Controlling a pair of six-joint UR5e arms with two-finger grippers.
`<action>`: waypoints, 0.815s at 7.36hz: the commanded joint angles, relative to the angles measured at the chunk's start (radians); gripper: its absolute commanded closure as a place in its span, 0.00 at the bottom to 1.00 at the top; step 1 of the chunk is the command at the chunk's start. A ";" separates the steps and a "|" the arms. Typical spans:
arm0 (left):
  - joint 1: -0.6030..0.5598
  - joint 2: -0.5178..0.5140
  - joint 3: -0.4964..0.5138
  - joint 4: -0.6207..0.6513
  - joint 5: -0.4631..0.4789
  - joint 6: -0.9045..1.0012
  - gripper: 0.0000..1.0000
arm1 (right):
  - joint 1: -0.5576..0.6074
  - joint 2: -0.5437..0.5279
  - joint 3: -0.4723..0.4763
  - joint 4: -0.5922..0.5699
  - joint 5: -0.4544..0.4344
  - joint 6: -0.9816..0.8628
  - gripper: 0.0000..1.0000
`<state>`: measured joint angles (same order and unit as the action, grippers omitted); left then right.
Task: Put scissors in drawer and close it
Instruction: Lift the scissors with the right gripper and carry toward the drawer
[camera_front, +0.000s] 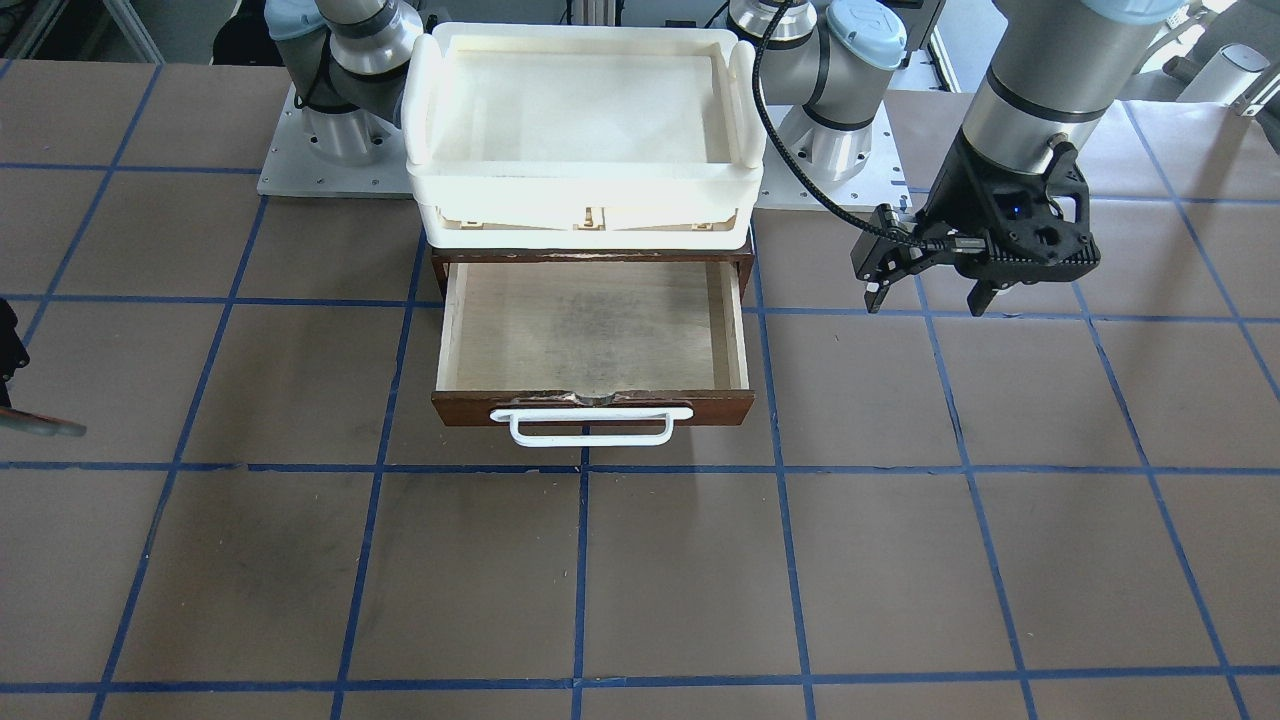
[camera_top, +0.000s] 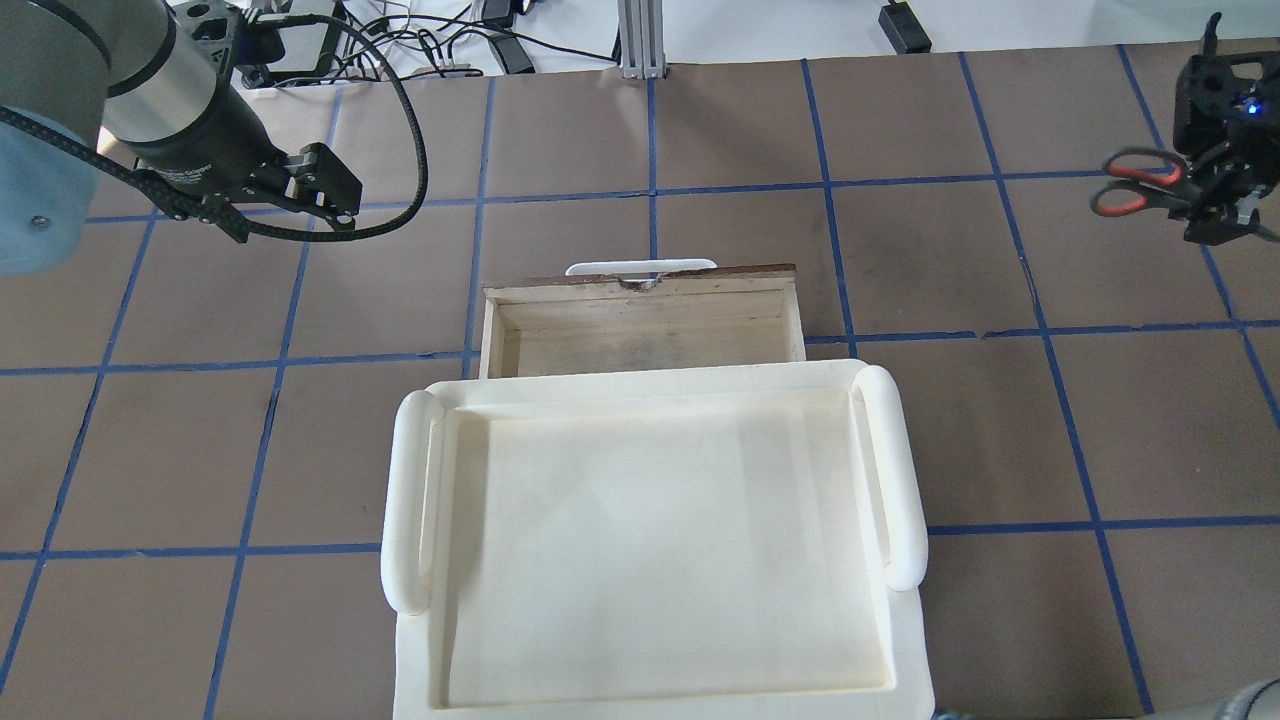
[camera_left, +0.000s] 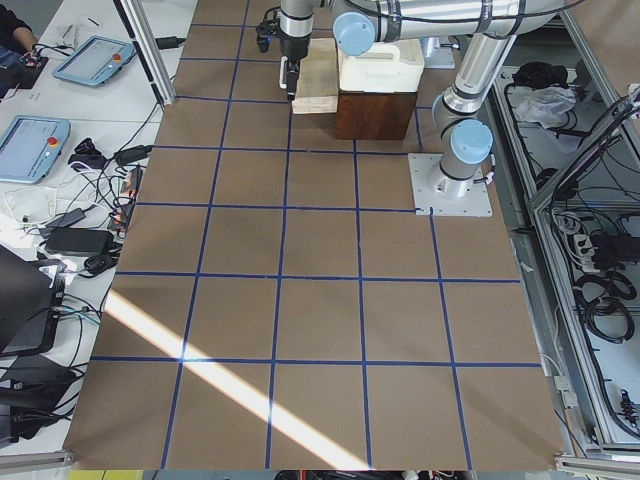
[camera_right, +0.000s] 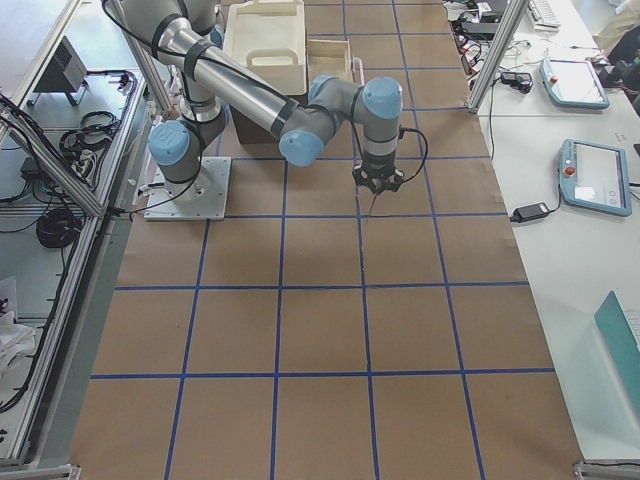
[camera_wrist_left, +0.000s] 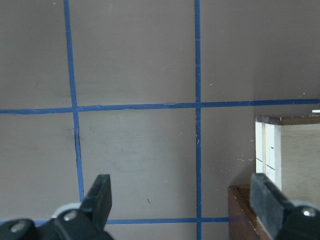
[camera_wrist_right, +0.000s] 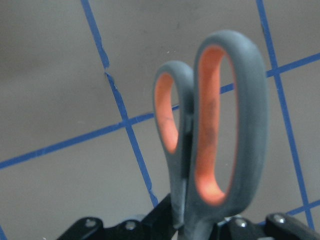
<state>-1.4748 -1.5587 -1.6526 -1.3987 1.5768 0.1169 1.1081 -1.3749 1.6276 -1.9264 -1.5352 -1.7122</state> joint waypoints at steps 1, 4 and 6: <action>0.002 0.000 0.000 0.001 0.002 0.001 0.00 | 0.181 -0.033 -0.106 0.107 0.000 0.248 1.00; 0.002 0.000 0.002 0.013 0.000 0.001 0.00 | 0.421 -0.061 -0.167 0.139 -0.020 0.565 1.00; 0.002 -0.001 0.002 0.017 0.000 0.001 0.00 | 0.604 -0.053 -0.163 0.150 -0.051 0.680 1.00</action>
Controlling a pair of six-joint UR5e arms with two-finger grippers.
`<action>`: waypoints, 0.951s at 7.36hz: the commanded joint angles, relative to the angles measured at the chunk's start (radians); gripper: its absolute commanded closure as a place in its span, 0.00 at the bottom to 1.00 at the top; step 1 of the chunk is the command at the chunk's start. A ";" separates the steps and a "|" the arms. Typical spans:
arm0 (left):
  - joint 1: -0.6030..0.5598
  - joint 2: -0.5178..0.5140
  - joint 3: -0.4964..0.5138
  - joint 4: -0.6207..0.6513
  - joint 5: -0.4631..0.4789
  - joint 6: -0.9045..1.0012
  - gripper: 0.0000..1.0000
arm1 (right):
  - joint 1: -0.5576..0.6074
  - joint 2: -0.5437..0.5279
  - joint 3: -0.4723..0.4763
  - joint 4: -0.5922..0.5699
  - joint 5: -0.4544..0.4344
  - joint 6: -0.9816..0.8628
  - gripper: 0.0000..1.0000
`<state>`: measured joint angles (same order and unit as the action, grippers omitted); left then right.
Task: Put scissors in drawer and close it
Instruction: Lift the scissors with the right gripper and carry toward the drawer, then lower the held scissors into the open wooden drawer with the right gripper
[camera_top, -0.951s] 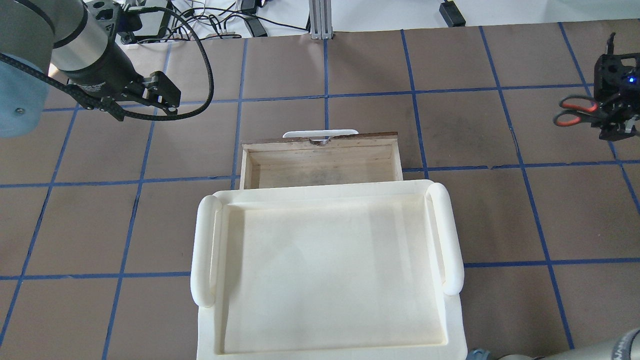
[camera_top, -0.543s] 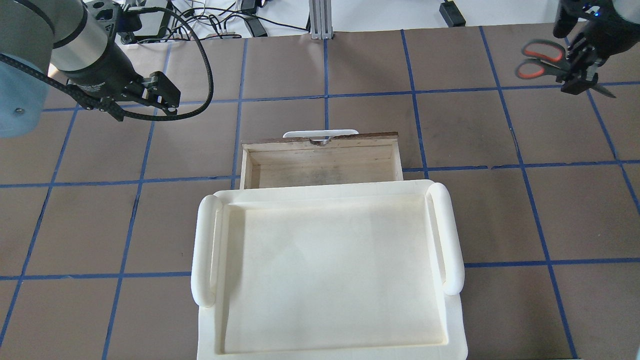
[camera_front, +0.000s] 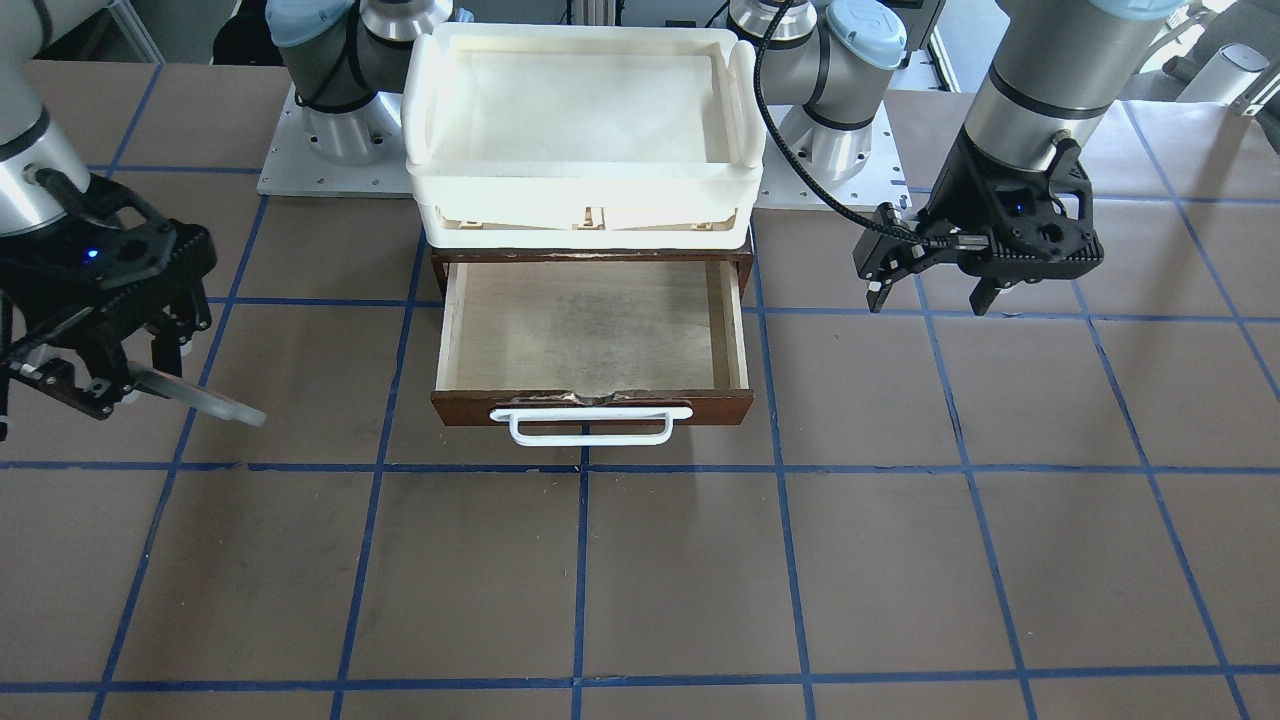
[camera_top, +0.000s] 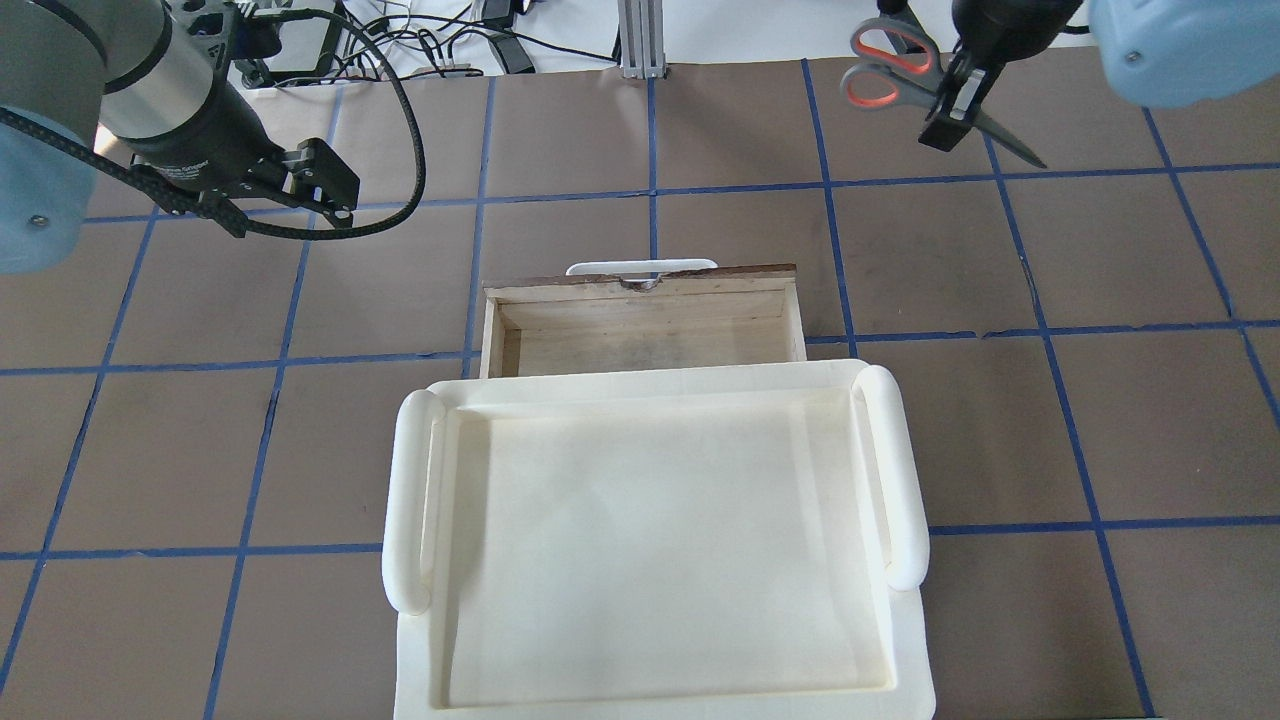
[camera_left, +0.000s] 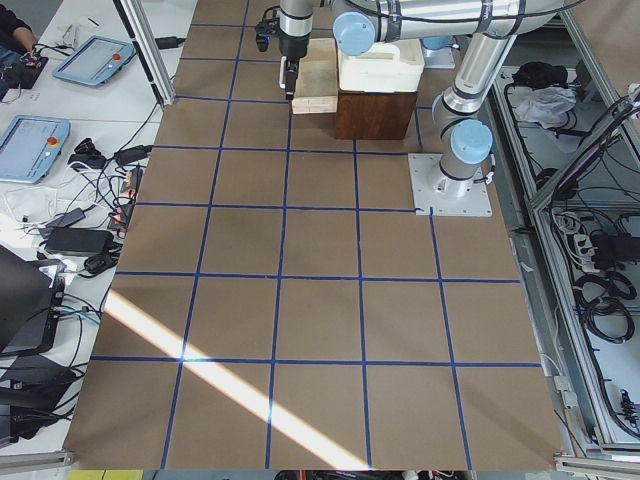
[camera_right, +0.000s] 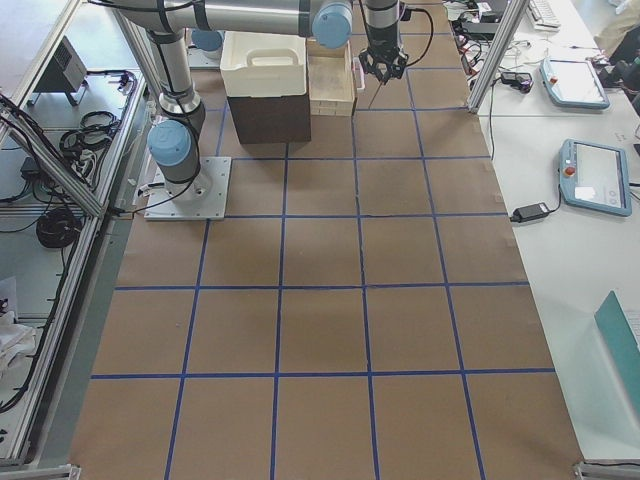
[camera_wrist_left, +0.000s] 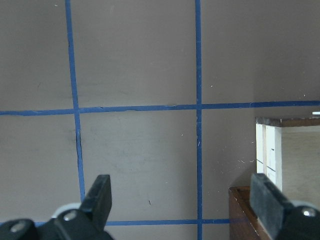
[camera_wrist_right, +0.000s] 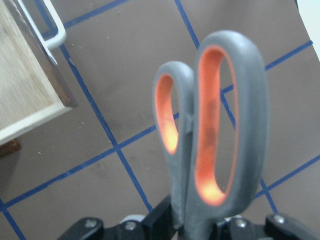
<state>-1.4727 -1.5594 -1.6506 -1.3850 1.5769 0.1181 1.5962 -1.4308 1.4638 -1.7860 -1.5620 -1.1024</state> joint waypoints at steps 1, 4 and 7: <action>0.000 0.001 0.000 0.004 0.000 0.000 0.00 | 0.187 0.012 0.007 0.019 -0.029 0.137 1.00; 0.015 0.001 0.002 0.004 0.000 -0.002 0.00 | 0.347 0.093 0.012 -0.012 -0.029 0.258 1.00; 0.018 0.001 0.000 0.004 0.000 -0.002 0.00 | 0.426 0.171 0.019 -0.050 -0.043 0.280 1.00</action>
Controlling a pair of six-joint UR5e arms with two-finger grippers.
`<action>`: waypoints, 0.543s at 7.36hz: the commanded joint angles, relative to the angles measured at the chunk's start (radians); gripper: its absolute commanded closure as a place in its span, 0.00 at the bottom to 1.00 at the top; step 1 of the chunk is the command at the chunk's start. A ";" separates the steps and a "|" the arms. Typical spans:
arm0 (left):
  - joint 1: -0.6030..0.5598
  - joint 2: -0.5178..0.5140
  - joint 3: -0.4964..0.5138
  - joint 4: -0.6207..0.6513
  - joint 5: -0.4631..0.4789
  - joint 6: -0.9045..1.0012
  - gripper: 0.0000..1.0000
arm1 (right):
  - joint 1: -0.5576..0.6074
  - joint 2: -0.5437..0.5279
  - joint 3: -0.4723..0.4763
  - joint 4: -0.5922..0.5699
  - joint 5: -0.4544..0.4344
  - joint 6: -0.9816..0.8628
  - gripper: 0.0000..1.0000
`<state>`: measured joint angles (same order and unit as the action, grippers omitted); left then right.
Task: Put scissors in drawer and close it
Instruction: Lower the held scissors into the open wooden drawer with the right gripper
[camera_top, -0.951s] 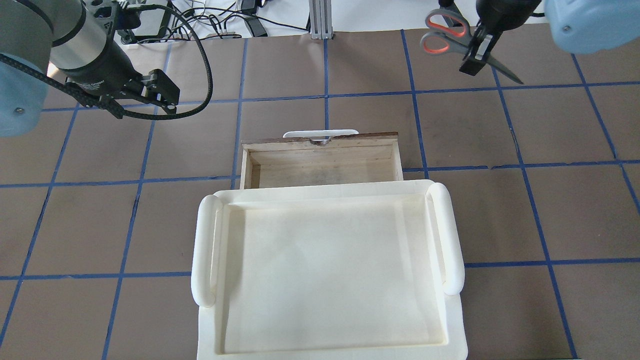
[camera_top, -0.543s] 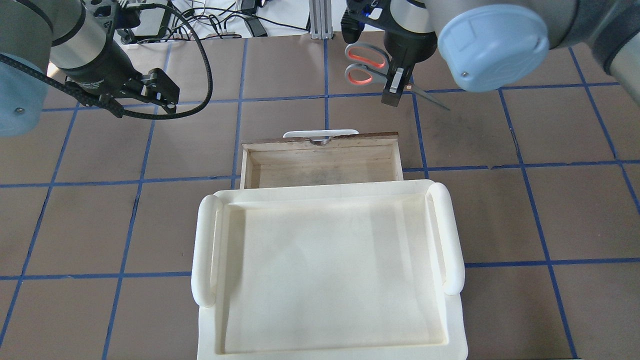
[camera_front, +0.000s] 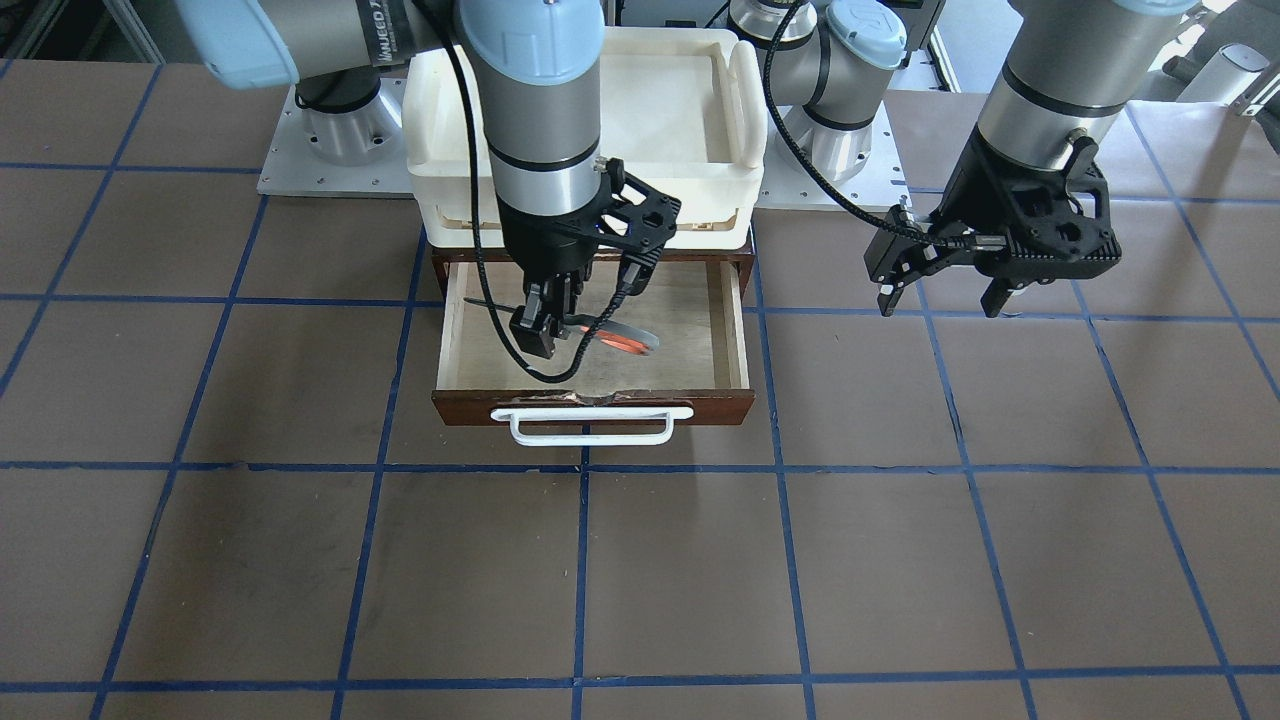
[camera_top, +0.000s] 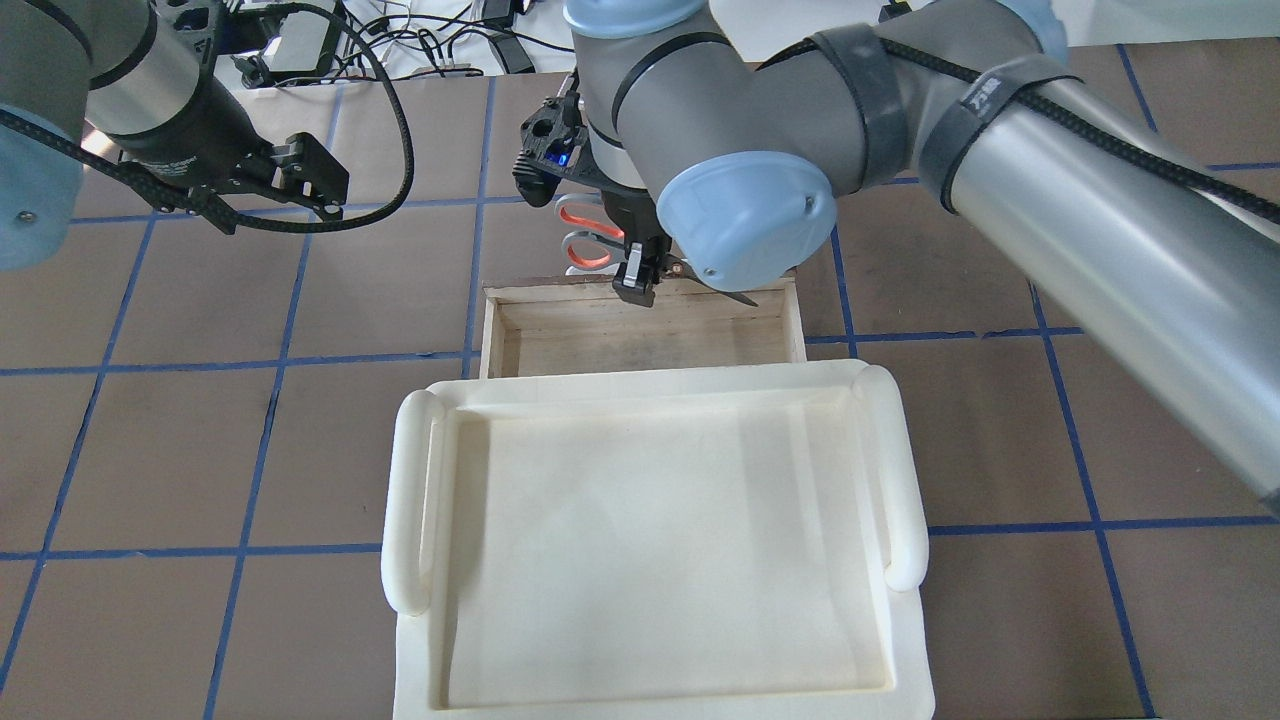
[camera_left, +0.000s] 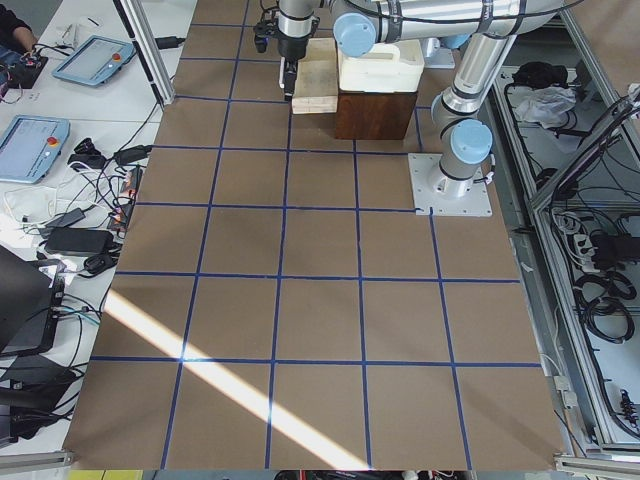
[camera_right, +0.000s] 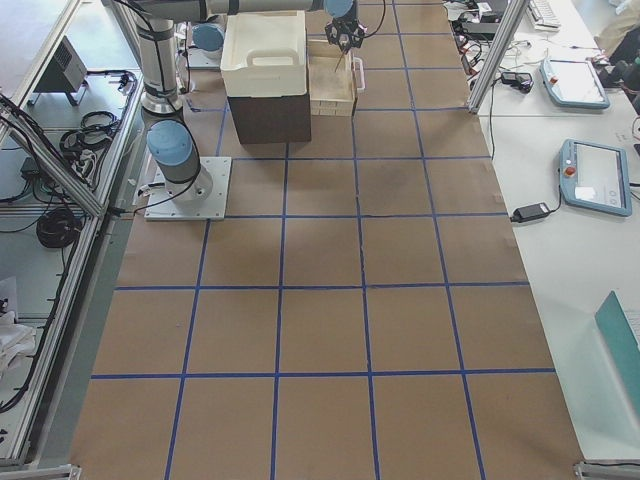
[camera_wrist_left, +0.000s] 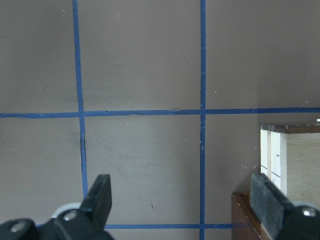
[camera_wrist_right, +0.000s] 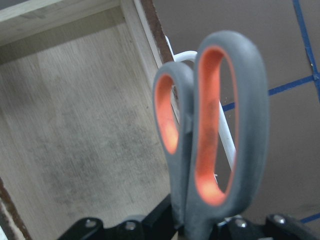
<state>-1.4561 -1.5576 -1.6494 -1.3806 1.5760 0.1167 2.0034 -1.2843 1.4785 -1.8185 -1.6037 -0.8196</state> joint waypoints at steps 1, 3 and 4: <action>0.002 -0.001 -0.001 0.000 0.001 -0.002 0.00 | 0.026 0.019 0.046 -0.025 -0.005 -0.033 1.00; 0.000 0.001 -0.001 0.000 0.001 -0.003 0.00 | 0.040 0.023 0.132 -0.152 -0.012 -0.065 1.00; 0.002 0.001 -0.001 0.000 0.001 -0.003 0.00 | 0.038 0.025 0.131 -0.168 -0.013 -0.081 1.00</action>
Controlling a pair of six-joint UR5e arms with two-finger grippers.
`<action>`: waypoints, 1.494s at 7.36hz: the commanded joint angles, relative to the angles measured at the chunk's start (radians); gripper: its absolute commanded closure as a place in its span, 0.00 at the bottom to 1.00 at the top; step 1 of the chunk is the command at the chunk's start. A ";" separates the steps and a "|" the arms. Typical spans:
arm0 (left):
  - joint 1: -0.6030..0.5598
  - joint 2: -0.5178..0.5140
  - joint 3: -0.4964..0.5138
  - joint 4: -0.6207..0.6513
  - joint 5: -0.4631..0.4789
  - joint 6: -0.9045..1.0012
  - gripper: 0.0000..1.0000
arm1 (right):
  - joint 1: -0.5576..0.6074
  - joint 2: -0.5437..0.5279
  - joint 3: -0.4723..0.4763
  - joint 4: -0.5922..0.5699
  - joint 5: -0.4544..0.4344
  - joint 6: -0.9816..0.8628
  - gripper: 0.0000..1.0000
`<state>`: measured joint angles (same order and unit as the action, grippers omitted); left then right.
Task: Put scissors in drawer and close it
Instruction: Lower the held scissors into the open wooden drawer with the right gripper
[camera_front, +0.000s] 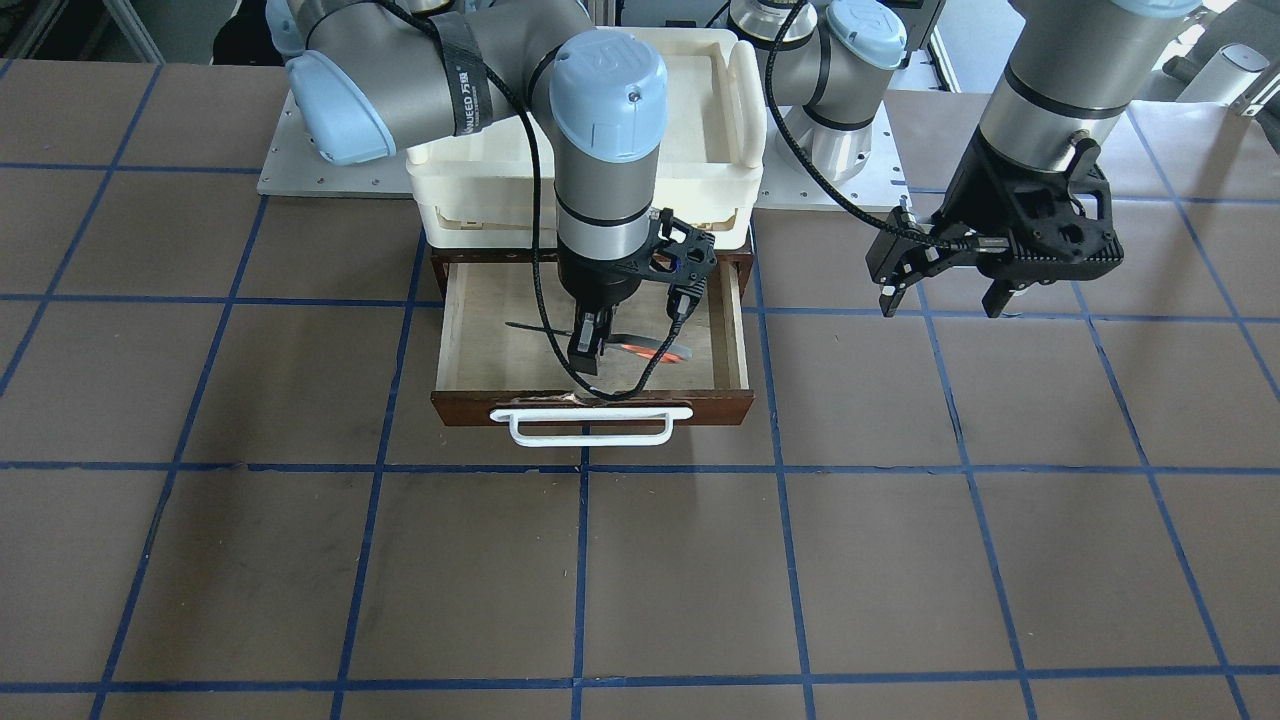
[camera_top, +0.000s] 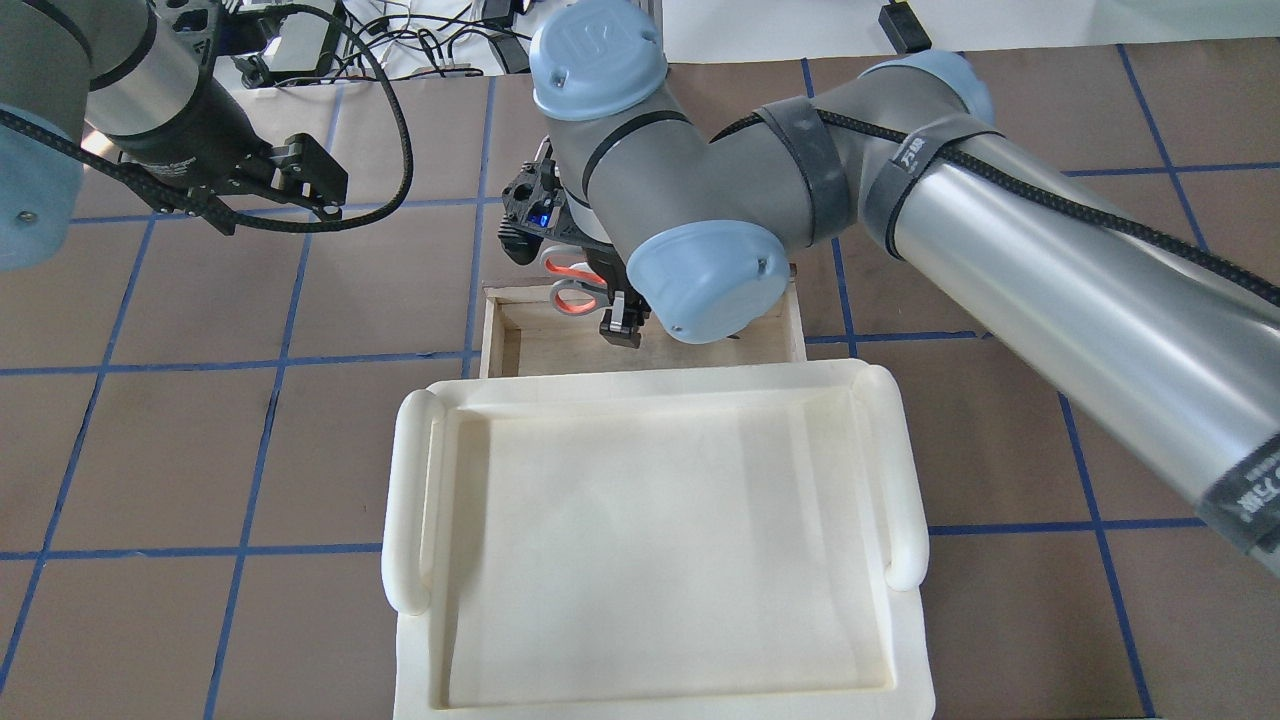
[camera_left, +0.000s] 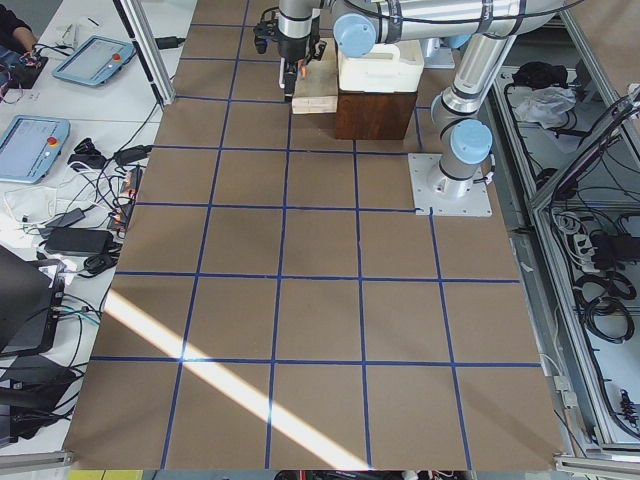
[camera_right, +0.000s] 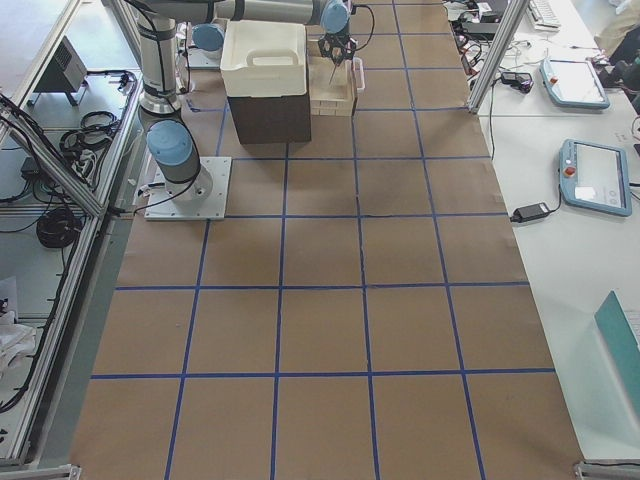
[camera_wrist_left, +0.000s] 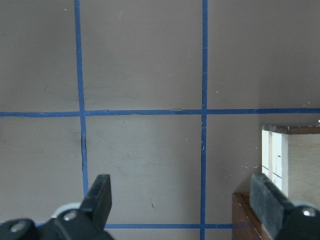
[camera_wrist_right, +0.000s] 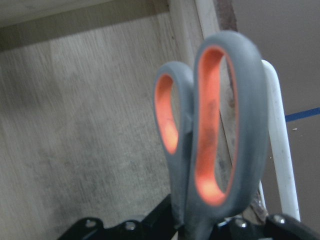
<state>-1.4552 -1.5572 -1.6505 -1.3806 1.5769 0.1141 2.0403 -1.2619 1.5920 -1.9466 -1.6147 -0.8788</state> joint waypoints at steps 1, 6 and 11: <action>-0.001 -0.001 0.000 0.001 -0.001 -0.011 0.00 | 0.003 0.003 0.028 -0.040 -0.001 -0.029 1.00; -0.001 -0.001 0.000 0.002 -0.003 -0.011 0.00 | 0.003 0.006 0.032 -0.037 0.006 -0.091 1.00; -0.001 0.000 0.000 0.000 0.000 -0.007 0.00 | 0.003 0.027 0.046 -0.066 0.007 -0.097 1.00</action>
<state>-1.4570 -1.5572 -1.6506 -1.3805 1.5761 0.1051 2.0429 -1.2357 1.6369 -2.0119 -1.6082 -0.9730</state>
